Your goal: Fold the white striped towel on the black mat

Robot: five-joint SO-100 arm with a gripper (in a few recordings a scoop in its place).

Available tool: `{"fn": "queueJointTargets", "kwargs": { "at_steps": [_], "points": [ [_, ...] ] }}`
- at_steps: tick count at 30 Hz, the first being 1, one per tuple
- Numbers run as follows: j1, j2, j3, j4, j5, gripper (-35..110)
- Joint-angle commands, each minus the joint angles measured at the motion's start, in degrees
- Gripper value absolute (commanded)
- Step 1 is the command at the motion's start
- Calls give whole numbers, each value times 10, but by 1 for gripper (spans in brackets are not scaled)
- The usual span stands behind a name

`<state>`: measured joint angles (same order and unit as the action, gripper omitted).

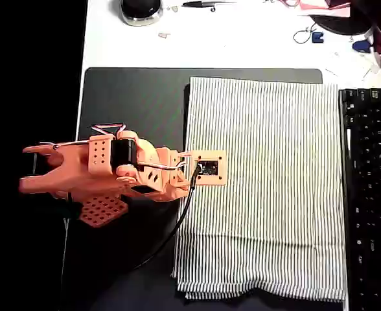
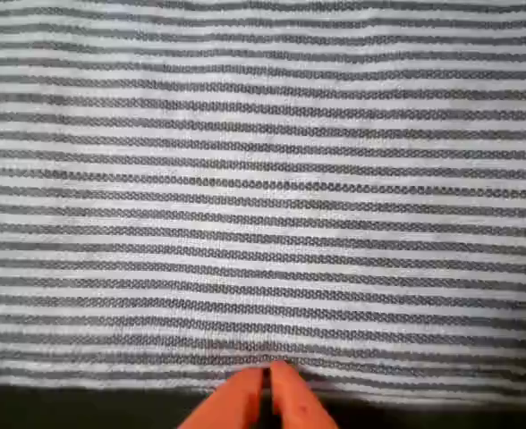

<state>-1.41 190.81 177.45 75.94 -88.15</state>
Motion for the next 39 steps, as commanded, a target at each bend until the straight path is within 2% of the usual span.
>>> {"fn": "queueJointTargets", "kwargs": {
  "at_steps": [1,33,39],
  "points": [
    [0,2,10,-1,4,0],
    [0,2,10,-1,4,1],
    [-32,2,10,-1,4,5]
  ]
}}
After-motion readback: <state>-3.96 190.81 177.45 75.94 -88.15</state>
